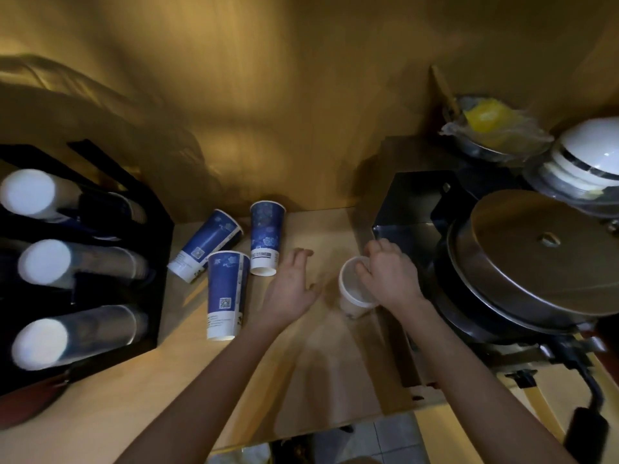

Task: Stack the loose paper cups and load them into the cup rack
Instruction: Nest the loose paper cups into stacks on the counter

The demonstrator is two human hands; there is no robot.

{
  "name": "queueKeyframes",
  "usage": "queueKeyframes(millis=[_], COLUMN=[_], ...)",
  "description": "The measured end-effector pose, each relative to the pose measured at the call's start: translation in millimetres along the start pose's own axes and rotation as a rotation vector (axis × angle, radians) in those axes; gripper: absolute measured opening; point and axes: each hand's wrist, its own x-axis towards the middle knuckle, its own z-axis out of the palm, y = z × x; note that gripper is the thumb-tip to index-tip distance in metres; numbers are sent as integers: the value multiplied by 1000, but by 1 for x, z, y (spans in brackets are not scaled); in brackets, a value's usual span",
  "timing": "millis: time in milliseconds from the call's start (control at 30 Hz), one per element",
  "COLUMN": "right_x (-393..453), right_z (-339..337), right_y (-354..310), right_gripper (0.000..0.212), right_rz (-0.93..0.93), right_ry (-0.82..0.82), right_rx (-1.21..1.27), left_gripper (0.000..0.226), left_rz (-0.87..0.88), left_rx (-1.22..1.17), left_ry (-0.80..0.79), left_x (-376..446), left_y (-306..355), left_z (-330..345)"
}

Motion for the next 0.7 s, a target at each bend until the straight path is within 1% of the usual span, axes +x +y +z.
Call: queueKeyframes(millis=[167,267,333,400,533,633,700], right_x=[39,60,69,75,90,97,101], right_z=[13,31,43,55,83,101,112], right_y=[-45,-76,-88,-96,-114,-120,-122], right_gripper=[32,33,33,35,43,51,57], right_rz=[-128,-183,-206,-221,-248,-220,-158], right_ry=[-10,-71,-103,-119,-171,-191,-170], right_rx=[73,47,33,35,41,72,117], left_gripper=[47,39,39,42,53,68,80], left_rz=[-147,-239,-268,-301,-429,-525,-585], left_rx=[88,92,94,116,179,140,65], left_ry=[135,233,265,261,268,240,216], left_x=[-2,-4,-6,-6,-2,0,2], left_y=[-40,-66,-78,-89,-115,-126,-132], left_z=[-45,-63,-67,-67,-59,-47,-40])
